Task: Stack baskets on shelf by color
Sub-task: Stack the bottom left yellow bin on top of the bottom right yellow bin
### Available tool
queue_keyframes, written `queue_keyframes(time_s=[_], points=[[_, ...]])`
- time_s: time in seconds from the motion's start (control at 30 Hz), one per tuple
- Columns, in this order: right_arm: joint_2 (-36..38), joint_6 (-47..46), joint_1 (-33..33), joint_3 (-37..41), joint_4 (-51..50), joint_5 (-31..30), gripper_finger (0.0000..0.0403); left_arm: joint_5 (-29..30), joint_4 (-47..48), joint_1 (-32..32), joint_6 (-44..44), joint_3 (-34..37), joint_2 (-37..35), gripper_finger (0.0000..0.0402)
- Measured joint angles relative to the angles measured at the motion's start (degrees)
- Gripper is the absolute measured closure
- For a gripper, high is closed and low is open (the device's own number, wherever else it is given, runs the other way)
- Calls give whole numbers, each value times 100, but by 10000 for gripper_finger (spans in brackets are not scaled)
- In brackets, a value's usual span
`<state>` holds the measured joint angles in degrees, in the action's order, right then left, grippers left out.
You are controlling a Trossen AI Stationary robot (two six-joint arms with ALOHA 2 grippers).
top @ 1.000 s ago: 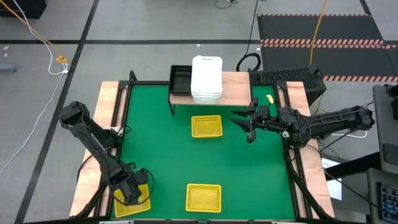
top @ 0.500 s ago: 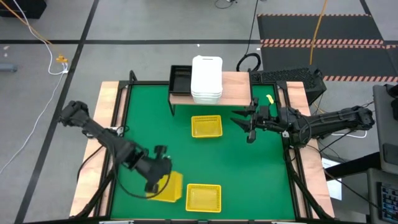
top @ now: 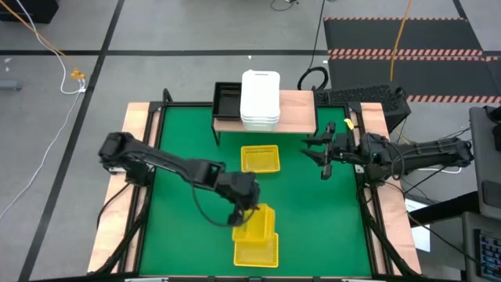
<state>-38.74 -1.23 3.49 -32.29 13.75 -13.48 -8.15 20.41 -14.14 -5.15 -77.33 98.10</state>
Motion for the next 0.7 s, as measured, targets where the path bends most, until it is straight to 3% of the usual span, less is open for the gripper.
queue_keyframes(time_s=[0.4, 0.7], points=[[130, -88, 0, 0, -130, -14, 255, -99, 1875, -290, -183, -2524, 1562, 397], [125, -112, 0, 0, -143, -14, 255, -255, 3124, -294, -597, -3087, 2166, 391]])
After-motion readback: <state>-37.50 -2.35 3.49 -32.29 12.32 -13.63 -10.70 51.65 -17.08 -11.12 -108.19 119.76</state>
